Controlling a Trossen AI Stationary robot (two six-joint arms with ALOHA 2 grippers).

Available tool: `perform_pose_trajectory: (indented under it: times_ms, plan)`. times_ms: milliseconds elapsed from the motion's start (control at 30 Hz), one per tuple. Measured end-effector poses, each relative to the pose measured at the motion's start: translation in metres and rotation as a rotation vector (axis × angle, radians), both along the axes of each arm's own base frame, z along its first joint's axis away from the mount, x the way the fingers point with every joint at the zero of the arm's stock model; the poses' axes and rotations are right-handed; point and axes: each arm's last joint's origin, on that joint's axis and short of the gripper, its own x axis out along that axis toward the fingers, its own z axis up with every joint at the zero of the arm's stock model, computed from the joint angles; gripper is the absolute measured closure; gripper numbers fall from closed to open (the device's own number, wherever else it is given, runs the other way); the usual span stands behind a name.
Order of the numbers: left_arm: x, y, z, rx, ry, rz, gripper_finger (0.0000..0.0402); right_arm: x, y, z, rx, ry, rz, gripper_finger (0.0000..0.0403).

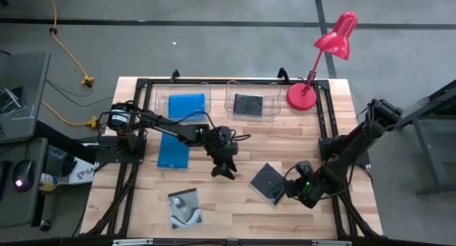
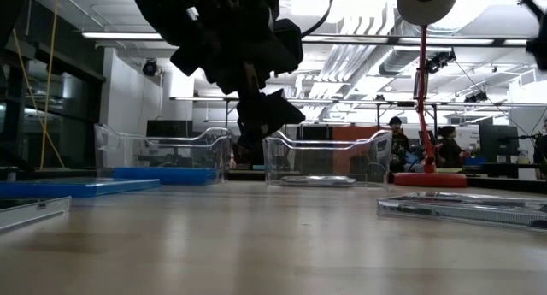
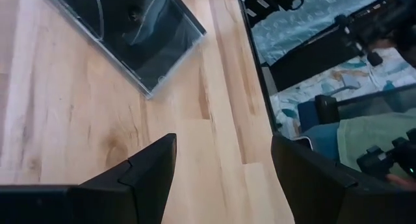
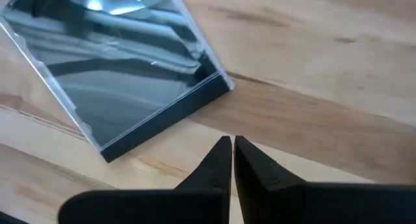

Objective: Pick & place jewel cases by type
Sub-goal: Put the right black CD case into the right transparent bin

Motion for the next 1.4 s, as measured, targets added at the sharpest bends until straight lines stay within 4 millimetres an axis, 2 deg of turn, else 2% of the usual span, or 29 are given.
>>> perform_pose_trajectory:
  times_ms: [300, 467, 633, 800, 967, 1067, 1233, 1400]
  plan:
    - [-0.001, -0.001, 0.000, 0.000, -0.028, -0.060, 0.0154, -0.013, -0.001, 0.055, -0.051, 0.046, 0.040, 0.0403]
    - [-0.001, -0.001, 0.001, 0.002, -0.046, -0.091, 0.0154, -0.027, -0.017, 0.091, -0.071, 0.038, 0.047, 0.0403]
    - [-0.001, -0.002, 0.001, 0.003, -0.060, -0.114, 0.0154, -0.041, -0.038, 0.106, -0.038, -0.003, 0.029, 0.0402]
    - [-0.002, -0.002, 0.001, 0.005, -0.067, -0.125, 0.0154, -0.040, -0.048, 0.096, 0.028, -0.126, 0.008, 0.0402]
    - [-0.002, -0.002, 0.001, 0.003, -0.074, -0.146, 0.0154, -0.019, -0.041, 0.063, 0.097, -0.351, -0.012, 0.0402]
    - [-0.002, -0.002, 0.001, 0.002, -0.076, -0.152, 0.0154, -0.009, -0.035, 0.038, 0.135, -0.421, -0.026, 0.0402]
    - [-0.003, -0.003, 0.001, -0.003, -0.085, -0.179, 0.0154, 0.000, -0.028, 0.011, 0.158, -0.381, -0.044, 0.0403]
    - [-0.004, -0.003, 0.000, -0.002, -0.075, -0.182, 0.0154, 0.004, -0.023, 0.001, 0.163, -0.321, -0.051, 0.0403]
